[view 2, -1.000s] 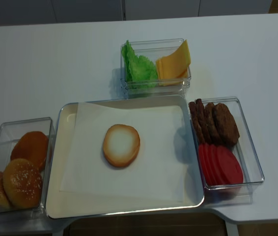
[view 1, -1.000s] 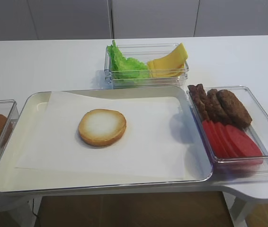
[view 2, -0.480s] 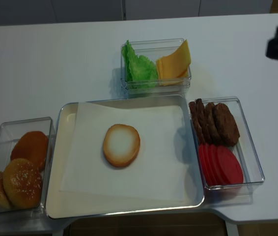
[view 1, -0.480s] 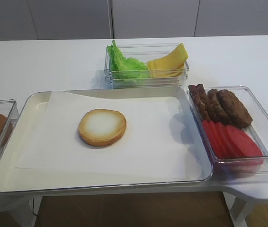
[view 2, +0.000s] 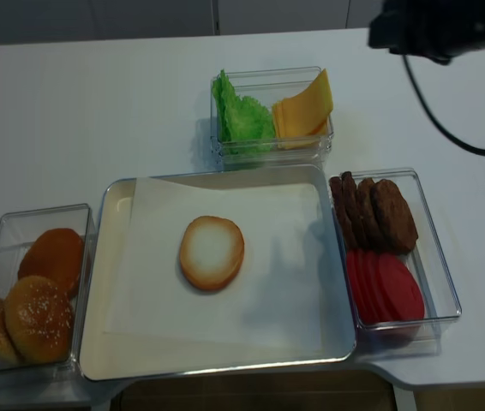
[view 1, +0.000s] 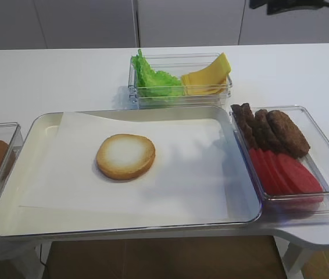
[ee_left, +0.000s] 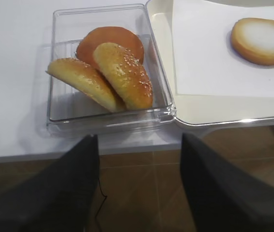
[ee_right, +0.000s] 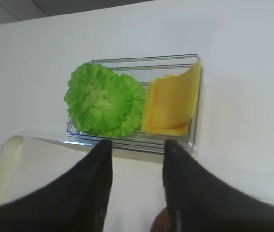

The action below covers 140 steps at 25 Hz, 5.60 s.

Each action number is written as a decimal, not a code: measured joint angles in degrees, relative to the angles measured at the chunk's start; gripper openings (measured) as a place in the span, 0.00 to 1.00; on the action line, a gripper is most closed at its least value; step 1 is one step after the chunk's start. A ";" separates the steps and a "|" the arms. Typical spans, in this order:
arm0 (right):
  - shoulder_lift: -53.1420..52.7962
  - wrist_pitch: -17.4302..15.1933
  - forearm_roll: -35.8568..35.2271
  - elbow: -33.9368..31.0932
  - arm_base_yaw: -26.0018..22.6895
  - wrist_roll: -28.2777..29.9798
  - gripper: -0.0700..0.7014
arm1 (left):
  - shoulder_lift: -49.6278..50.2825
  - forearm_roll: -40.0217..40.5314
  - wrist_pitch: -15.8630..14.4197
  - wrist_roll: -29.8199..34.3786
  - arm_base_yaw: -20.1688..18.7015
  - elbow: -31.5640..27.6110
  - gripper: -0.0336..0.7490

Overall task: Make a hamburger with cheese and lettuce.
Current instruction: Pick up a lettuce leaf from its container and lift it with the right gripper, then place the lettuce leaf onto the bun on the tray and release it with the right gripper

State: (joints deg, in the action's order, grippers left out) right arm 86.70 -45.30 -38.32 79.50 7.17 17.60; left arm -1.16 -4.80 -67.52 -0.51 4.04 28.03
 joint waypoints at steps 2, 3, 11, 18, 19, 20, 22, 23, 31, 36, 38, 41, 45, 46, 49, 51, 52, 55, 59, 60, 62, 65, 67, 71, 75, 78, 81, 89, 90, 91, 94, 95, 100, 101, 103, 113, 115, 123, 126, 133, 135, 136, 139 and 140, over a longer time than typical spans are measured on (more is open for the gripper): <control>3.61 0.97 0.42 2.56 3.25 0.09 0.44 | 0.00 0.00 0.00 0.00 0.00 0.00 0.56; 5.20 1.37 0.42 3.64 4.41 0.09 0.44 | 0.00 0.00 0.00 0.00 0.00 0.00 0.56; 20.22 3.00 0.07 15.34 11.12 0.45 0.50 | 0.00 0.00 0.00 0.00 0.00 0.00 0.56; 31.51 3.12 -1.31 26.51 14.24 0.90 0.57 | 0.00 0.00 0.00 0.00 0.00 0.00 0.56; 32.49 3.12 -1.72 27.64 14.38 0.90 0.58 | 0.00 0.00 0.00 0.00 0.00 0.00 0.56; 33.53 3.12 -1.99 28.83 14.48 0.90 0.58 | 0.00 0.00 0.00 0.00 0.00 0.00 0.56; 35.19 3.00 -2.37 30.65 14.59 0.90 0.58 | 0.00 0.00 0.00 0.00 0.00 0.00 0.56; 35.78 3.00 -2.49 31.22 14.59 0.90 0.58 | 0.00 0.00 0.00 0.00 0.00 0.00 0.56; 38.19 3.11 -7.14 32.18 14.93 4.44 0.58 | 0.00 0.00 0.00 0.00 0.00 0.00 0.56; 38.27 2.64 -8.79 32.36 15.16 5.54 0.58 | 0.00 0.00 0.00 0.00 0.00 0.00 0.56; 38.58 2.64 -9.06 32.45 15.16 5.77 0.58 | 0.00 0.00 0.00 0.00 0.00 0.00 0.56; 39.67 2.64 -9.07 32.45 15.16 5.77 0.58 | 0.00 0.00 0.00 0.00 0.00 0.00 0.56; 40.19 2.52 -9.07 32.45 15.16 5.89 0.57 | 0.00 0.00 0.00 0.00 0.00 0.00 0.56; 40.19 2.52 -9.07 32.45 15.16 6.00 0.56 | 0.00 0.00 0.00 0.00 0.00 0.00 0.56; 40.28 2.52 -9.07 32.45 15.16 6.20 0.51 | 0.00 0.00 0.00 -0.05 0.00 0.00 0.56; 40.28 2.52 -9.07 32.45 15.16 6.20 0.46 | 0.00 0.00 0.00 -0.05 0.00 0.00 0.56; 40.28 2.52 -9.07 32.45 15.16 6.20 0.43 | 0.00 0.00 0.00 -0.05 0.00 0.00 0.56; 40.28 2.17 -9.16 32.45 15.16 6.20 0.35 | 0.00 0.00 0.00 -0.05 0.00 0.00 0.56; 40.28 1.36 -9.16 32.45 15.16 6.20 0.26 | 0.00 0.00 0.00 -0.05 0.00 0.00 0.56; 40.28 1.27 -9.19 32.45 15.16 6.20 0.24 | 0.00 0.00 0.00 -0.05 0.00 0.00 0.56; 40.28 1.13 -9.19 32.45 15.16 6.22 0.18 | 0.00 0.00 0.00 -0.05 0.00 0.00 0.56; 40.28 1.00 -9.19 32.45 15.16 6.32 0.11 | 0.00 0.00 0.00 -0.05 0.00 0.00 0.56; 40.28 0.71 -9.29 32.45 15.16 6.32 0.10 | 0.00 0.00 0.00 -0.05 0.00 0.00 0.56; 40.28 0.06 -9.29 32.45 15.16 6.32 0.10 | 0.00 0.00 0.00 -0.05 0.00 0.00 0.56; 40.28 -0.15 -9.29 32.45 15.16 6.32 0.10 | 0.00 0.00 0.00 -0.05 0.00 0.00 0.56; 39.93 -0.38 -9.17 32.45 15.16 6.32 0.10 | 0.00 0.00 0.00 -0.05 0.00 0.00 0.56; 39.20 -0.59 -9.09 32.45 15.16 6.32 0.09 | 0.00 0.00 0.00 -0.05 0.00 0.00 0.56; 37.28 -1.25 -8.00 32.45 15.16 6.22 0.09 | 0.00 0.00 0.00 -0.05 0.00 0.00 0.56; 36.88 -1.38 -7.76 32.45 15.16 6.22 0.09 | 0.00 0.00 0.00 -0.05 0.00 0.00 0.56; 36.28 -1.63 -7.64 32.45 15.16 6.22 0.09 | 0.00 0.00 0.00 -0.05 0.00 0.00 0.56; 34.18 -2.22 -6.91 32.45 15.16 5.88 0.09 | 0.00 0.00 0.00 -0.05 0.00 0.00 0.56; 33.35 -2.46 -6.50 32.45 15.16 5.61 0.09 | 0.00 0.00 0.00 -0.05 0.00 0.00 0.56; 28.84 -4.46 -0.89 32.45 15.16 0.35 0.09 | 0.00 0.00 0.00 -0.05 0.00 0.00 0.56; 27.92 -4.90 0.06 32.45 15.16 -0.22 0.09 | 0.00 0.00 0.00 -0.05 0.00 0.00 0.56; 25.84 -6.55 1.41 32.45 15.16 -0.89 0.09 | 0.00 0.00 0.00 -0.05 0.00 0.00 0.56; 15.20 -11.31 2.49 26.15 15.16 -2.49 0.09 | 0.00 0.00 0.00 -0.05 0.00 0.00 0.56; 12.59 -11.08 2.62 22.46 15.16 -2.60 0.09 | 0.00 0.00 0.00 -0.05 0.00 0.00 0.56; 3.79 -8.33 1.45 5.77 15.16 -2.60 0.09 | 0.00 0.00 0.00 -0.05 0.00 0.00 0.56; 2.57 -7.68 1.19 1.61 15.16 -2.60 0.09 | 0.00 0.00 0.00 -0.05 0.00 0.00 0.56; 2.43 -1.55 4.50 -5.80 20.30 -2.97 0.09 | 0.00 0.00 0.00 -0.05 0.00 0.00 0.56; 2.43 0.99 6.48 -7.33 22.65 -3.63 0.09 | 0.00 0.00 0.00 -0.05 0.00 0.00 0.56; 2.43 2.05 7.66 -7.49 23.83 -4.26 0.09 | 0.00 0.00 0.00 -0.05 0.00 0.00 0.56; 3.00 5.17 10.53 -7.58 26.79 -5.31 0.09 | 0.00 0.00 0.00 -0.05 0.00 0.00 0.56; 3.14 6.12 11.26 -7.58 27.66 -5.62 0.09 | 0.00 0.00 0.00 -0.05 0.00 0.00 0.56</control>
State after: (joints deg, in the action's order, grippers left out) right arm 89.84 -39.18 -27.06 71.92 34.83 11.98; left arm -1.16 -4.80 -67.52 -0.56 4.04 28.03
